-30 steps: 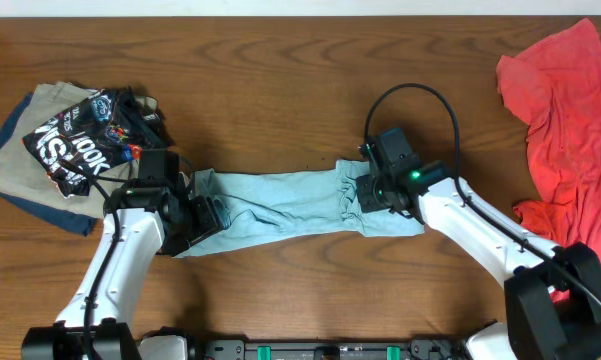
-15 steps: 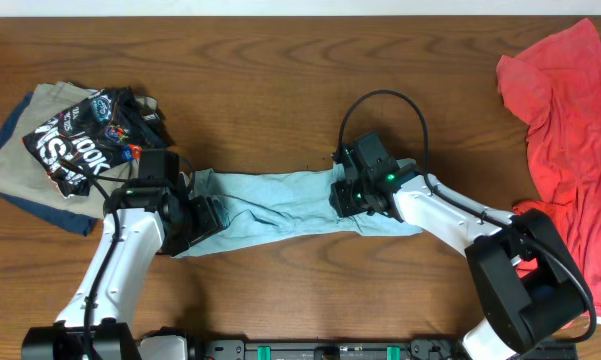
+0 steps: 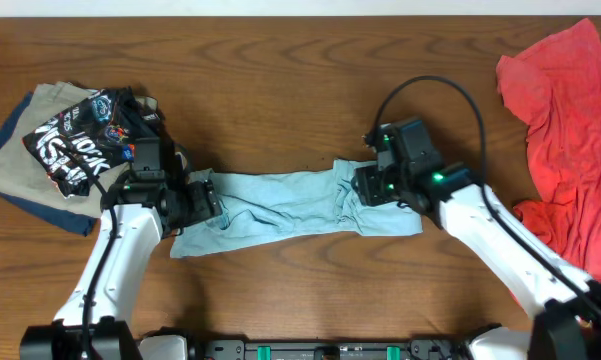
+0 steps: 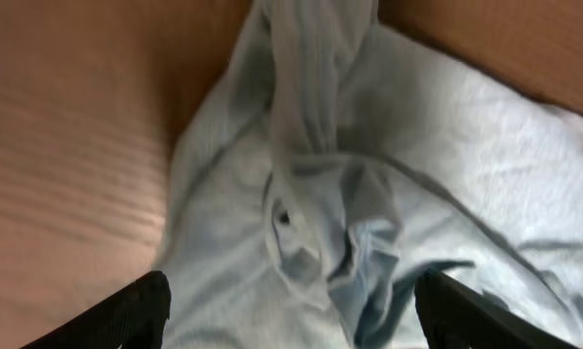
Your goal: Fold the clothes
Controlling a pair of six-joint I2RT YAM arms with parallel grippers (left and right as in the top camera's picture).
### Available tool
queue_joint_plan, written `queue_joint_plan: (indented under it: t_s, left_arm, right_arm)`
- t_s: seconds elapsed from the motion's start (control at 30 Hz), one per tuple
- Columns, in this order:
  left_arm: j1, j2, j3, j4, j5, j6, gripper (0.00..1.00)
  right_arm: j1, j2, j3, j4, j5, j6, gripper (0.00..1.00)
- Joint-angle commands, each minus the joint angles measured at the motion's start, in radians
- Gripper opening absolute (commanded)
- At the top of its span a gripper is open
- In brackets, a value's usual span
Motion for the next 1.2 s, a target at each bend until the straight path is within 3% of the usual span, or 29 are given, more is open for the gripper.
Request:
queue_joint_plan:
  t_s: [0.0, 0.23, 0.4, 0.47, 0.53, 0.63, 0.67, 0.8, 1.0, 1.17]
  left_arm:
    - [0.021, 0.053, 0.021, 0.015, -0.054, 0.054, 0.83]
    - [0.023, 0.224, 0.021, 0.082, -0.051, 0.087, 0.83]
    - [0.02, 0.317, 0.021, 0.09, 0.101, 0.088, 0.82]
    - [0.02, 0.342, 0.021, 0.082, 0.127, 0.087, 0.73]
    - [0.02, 0.349, 0.021, 0.068, 0.129, 0.087, 0.52]
    - [0.022, 0.341, 0.022, 0.064, 0.129, 0.087, 0.13]
    - [0.024, 0.333, 0.024, 0.063, 0.129, 0.087, 0.08]
    - [0.051, 0.282, 0.073, 0.016, 0.093, 0.072, 0.06]
    - [0.121, 0.193, 0.274, -0.196, -0.073, 0.045, 0.06]
    - [0.124, 0.159, 0.412, -0.322, -0.047, 0.017, 0.06]
  right_arm:
    - [-0.027, -0.042, 0.012, -0.026, 0.006, -0.015, 0.56]
    - [-0.034, -0.045, 0.012, -0.07, 0.006, -0.015, 0.56]
    - [-0.034, -0.045, 0.012, -0.073, 0.014, -0.014, 0.57]
    - [-0.034, -0.045, 0.012, -0.074, 0.018, -0.012, 0.57]
    - [-0.035, -0.045, 0.012, -0.078, 0.027, -0.012, 0.56]
    - [-0.035, -0.045, 0.012, -0.099, 0.1, -0.012, 0.56]
    - [-0.037, -0.045, 0.012, -0.108, 0.13, -0.011, 0.56]
    - [-0.077, -0.045, 0.012, -0.148, 0.232, -0.011, 0.57]
    - [-0.198, -0.045, 0.012, -0.196, 0.276, -0.012, 0.58]
    - [-0.296, -0.045, 0.012, -0.215, 0.274, -0.012, 0.59]
